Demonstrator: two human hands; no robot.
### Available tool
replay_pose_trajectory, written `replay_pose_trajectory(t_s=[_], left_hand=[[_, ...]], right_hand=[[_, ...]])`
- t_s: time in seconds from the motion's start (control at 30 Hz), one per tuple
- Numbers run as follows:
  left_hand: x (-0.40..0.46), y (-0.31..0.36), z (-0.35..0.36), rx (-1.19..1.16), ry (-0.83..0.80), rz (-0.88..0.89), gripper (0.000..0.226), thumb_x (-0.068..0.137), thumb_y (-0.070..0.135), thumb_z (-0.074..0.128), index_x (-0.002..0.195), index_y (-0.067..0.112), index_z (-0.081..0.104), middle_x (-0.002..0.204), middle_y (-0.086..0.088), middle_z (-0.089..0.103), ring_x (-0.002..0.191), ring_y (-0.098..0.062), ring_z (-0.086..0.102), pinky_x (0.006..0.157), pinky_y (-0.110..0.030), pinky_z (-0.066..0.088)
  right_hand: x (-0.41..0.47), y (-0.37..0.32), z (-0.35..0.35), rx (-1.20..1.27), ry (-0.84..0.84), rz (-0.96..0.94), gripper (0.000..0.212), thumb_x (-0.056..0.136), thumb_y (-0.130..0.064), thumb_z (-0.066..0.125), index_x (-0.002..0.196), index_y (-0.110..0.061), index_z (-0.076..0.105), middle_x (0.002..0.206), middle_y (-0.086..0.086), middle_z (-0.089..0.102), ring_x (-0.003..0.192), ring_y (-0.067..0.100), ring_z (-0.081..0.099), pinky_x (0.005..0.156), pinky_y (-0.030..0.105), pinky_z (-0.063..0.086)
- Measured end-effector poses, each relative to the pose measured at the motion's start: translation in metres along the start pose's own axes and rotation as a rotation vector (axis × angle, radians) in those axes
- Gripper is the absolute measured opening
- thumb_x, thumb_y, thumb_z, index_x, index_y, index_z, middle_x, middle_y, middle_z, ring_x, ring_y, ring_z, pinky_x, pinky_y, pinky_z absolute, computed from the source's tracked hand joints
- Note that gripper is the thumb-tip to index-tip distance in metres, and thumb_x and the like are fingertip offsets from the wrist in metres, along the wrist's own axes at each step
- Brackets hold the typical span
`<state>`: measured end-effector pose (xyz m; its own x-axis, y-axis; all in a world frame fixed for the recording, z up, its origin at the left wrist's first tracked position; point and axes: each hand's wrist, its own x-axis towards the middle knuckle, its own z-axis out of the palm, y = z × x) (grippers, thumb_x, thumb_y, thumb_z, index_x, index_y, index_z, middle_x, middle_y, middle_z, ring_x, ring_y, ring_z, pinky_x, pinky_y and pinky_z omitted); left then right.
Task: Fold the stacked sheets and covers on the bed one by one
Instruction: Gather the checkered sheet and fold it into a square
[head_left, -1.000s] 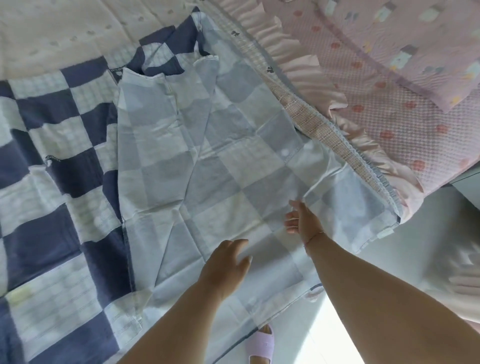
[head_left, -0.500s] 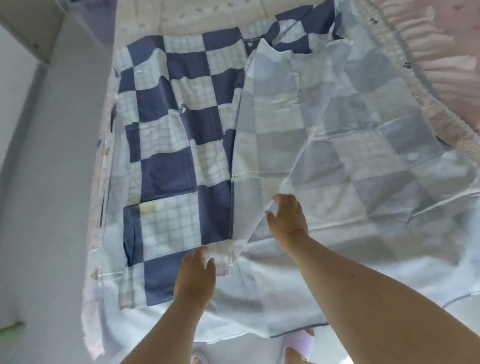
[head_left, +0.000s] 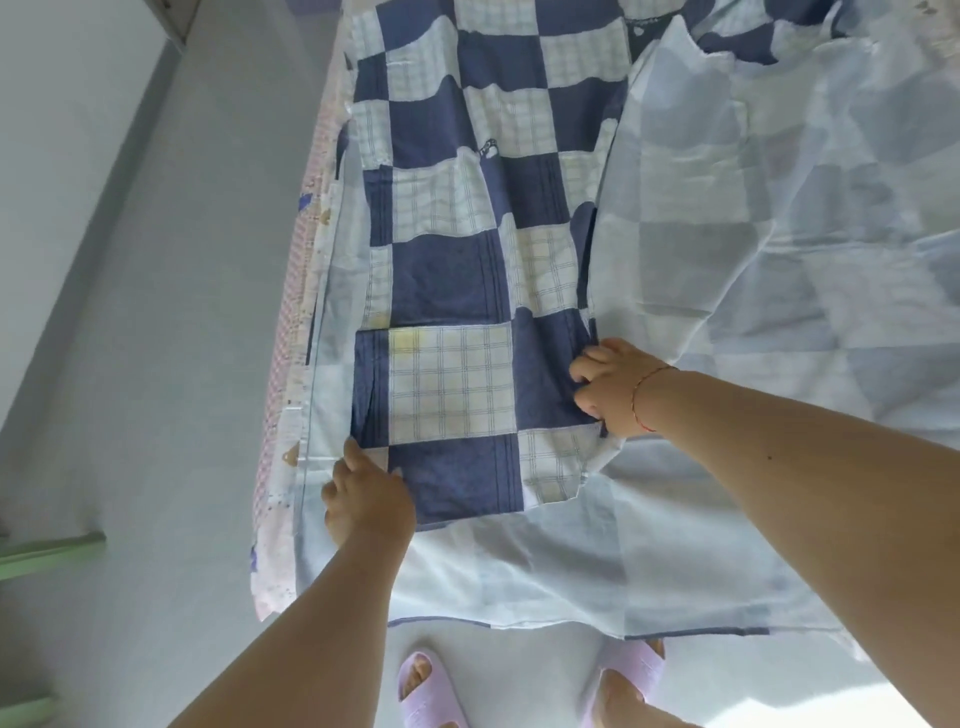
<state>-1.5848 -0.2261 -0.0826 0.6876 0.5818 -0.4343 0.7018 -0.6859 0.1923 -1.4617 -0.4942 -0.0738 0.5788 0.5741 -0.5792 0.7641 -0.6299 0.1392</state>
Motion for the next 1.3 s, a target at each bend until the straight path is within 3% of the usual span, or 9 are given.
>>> replay_pose_trajectory(t_s=[0.2, 0.4, 0.57, 0.67, 0.8, 0.9, 1.07, 1.2, 1.3], left_hand=[[0.011, -0.009, -0.016, 0.029, 0.011, 0.028, 0.044, 0.096, 0.017, 0.049, 0.139, 0.015, 0.04, 0.132, -0.016, 0.047, 0.121, -0.034, 0.046, 0.098, -0.044, 0.042], [0.007, -0.026, -0.016, 0.086, -0.022, 0.162, 0.051, 0.096, 0.023, 0.051, 0.143, 0.03, 0.032, 0.133, -0.011, 0.046, 0.119, -0.031, 0.046, 0.096, -0.042, 0.042], [0.01, -0.037, -0.016, -0.048, -0.099, 0.219, 0.068, 0.094, 0.003, 0.044, 0.145, 0.044, 0.024, 0.117, -0.007, 0.047, 0.08, -0.019, 0.054, 0.065, -0.032, 0.046], [0.013, -0.044, -0.017, -0.089, -0.127, 0.24, 0.074, 0.088, -0.008, 0.035, 0.143, 0.042, 0.03, 0.106, -0.003, 0.05, 0.077, -0.02, 0.055, 0.057, -0.031, 0.045], [0.013, -0.055, -0.021, -0.113, -0.114, 0.291, 0.066, 0.089, -0.01, 0.034, 0.135, 0.036, 0.043, 0.103, -0.001, 0.053, 0.08, -0.021, 0.057, 0.057, -0.029, 0.042], [0.013, -0.067, -0.026, -0.104, -0.098, 0.302, 0.056, 0.088, -0.011, 0.036, 0.126, 0.026, 0.055, 0.113, -0.003, 0.058, 0.091, -0.02, 0.054, 0.073, -0.027, 0.04], [0.013, -0.079, -0.042, -0.143, -0.072, 0.239, 0.053, 0.09, -0.008, 0.037, 0.13, 0.02, 0.059, 0.133, 0.0, 0.056, 0.118, -0.021, 0.051, 0.095, -0.026, 0.039], [0.003, -0.089, -0.056, -0.177, -0.108, 0.206, 0.056, 0.091, -0.008, 0.035, 0.133, 0.021, 0.057, 0.135, -0.002, 0.056, 0.103, -0.015, 0.05, 0.082, -0.021, 0.035], [-0.006, -0.099, -0.064, -0.162, -0.138, 0.222, 0.057, 0.09, -0.005, 0.036, 0.135, 0.025, 0.056, 0.134, -0.002, 0.057, 0.1, -0.016, 0.05, 0.082, -0.023, 0.037]], right_hand=[[0.0, -0.009, 0.0, -0.012, -0.125, -0.001, 0.025, 0.086, -0.035, 0.047, 0.106, -0.032, 0.062, 0.102, -0.009, 0.047, 0.108, 0.017, 0.038, 0.102, 0.033, 0.029], [0.0, -0.031, -0.01, 0.291, -0.284, 0.044, 0.049, 0.094, -0.06, 0.022, 0.092, -0.028, 0.059, 0.1, -0.003, 0.059, 0.106, 0.021, 0.049, 0.098, 0.036, 0.035], [0.006, -0.043, -0.007, 0.434, -0.238, 0.153, 0.072, 0.093, -0.06, 0.019, 0.053, -0.023, 0.066, 0.088, -0.003, 0.062, 0.094, 0.013, 0.051, 0.088, 0.033, 0.038], [0.001, -0.046, -0.001, 0.302, -0.192, 0.079, 0.069, 0.098, -0.053, 0.016, 0.059, -0.02, 0.062, 0.078, -0.003, 0.058, 0.094, 0.014, 0.05, 0.094, 0.035, 0.036], [-0.012, -0.048, 0.007, 0.12, -0.128, 0.029, 0.056, 0.1, -0.051, 0.011, 0.083, -0.024, 0.057, 0.078, -0.004, 0.061, 0.087, 0.019, 0.052, 0.103, 0.035, 0.027], [-0.023, -0.049, 0.008, 0.173, -0.071, 0.079, 0.057, 0.1, -0.051, 0.012, 0.091, -0.023, 0.061, 0.087, -0.003, 0.065, 0.089, 0.019, 0.05, 0.092, 0.029, 0.036], [-0.038, -0.063, -0.007, 0.384, -0.059, 0.244, 0.061, 0.099, -0.052, 0.012, 0.083, -0.014, 0.056, 0.069, 0.001, 0.056, 0.066, 0.017, 0.054, 0.068, 0.03, 0.043], [-0.056, -0.082, -0.013, 0.488, -0.084, 0.301, 0.059, 0.1, -0.052, 0.012, 0.076, -0.014, 0.05, 0.077, 0.004, 0.06, 0.08, 0.02, 0.061, 0.079, 0.032, 0.046], [-0.072, -0.092, -0.019, 0.575, -0.071, 0.348, 0.049, 0.101, -0.047, 0.014, 0.067, -0.024, 0.041, 0.071, -0.002, 0.053, 0.072, 0.013, 0.054, 0.08, 0.03, 0.044]])
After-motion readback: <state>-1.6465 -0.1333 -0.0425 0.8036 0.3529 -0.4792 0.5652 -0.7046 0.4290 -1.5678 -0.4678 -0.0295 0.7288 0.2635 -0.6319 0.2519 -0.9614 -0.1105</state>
